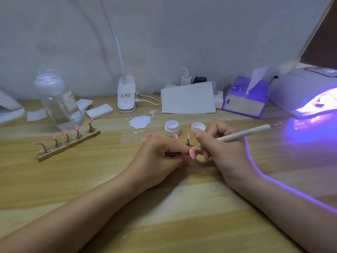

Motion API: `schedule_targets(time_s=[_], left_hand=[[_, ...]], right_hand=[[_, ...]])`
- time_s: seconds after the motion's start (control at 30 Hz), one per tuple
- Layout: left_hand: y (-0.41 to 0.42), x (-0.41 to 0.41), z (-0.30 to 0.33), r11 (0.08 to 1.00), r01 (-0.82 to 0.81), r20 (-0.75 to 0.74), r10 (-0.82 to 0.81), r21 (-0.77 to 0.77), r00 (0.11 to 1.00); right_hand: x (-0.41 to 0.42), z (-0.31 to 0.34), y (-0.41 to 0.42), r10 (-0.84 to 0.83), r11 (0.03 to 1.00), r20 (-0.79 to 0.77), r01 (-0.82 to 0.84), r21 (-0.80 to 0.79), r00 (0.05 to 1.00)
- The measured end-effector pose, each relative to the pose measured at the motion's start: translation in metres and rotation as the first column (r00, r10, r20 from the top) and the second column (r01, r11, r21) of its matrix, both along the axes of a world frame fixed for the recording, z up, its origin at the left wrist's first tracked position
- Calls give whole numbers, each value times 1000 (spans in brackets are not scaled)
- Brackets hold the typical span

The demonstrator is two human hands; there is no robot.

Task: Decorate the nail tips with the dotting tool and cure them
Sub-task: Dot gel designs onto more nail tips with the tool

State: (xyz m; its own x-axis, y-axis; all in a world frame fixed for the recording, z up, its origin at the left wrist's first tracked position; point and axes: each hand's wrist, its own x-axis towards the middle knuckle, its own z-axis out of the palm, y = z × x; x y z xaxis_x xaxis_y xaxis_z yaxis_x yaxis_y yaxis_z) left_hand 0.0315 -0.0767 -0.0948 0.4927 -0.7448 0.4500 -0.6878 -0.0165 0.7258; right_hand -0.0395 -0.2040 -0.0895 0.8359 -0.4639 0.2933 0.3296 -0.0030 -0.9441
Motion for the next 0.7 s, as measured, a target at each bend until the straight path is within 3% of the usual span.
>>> schedule_targets(time_s=[0.7], left_hand=[[0,-3,1,1000,-20,16,20,9,1000]], right_hand=[[2,2,1,2,1000,-54,-3,-25,999]])
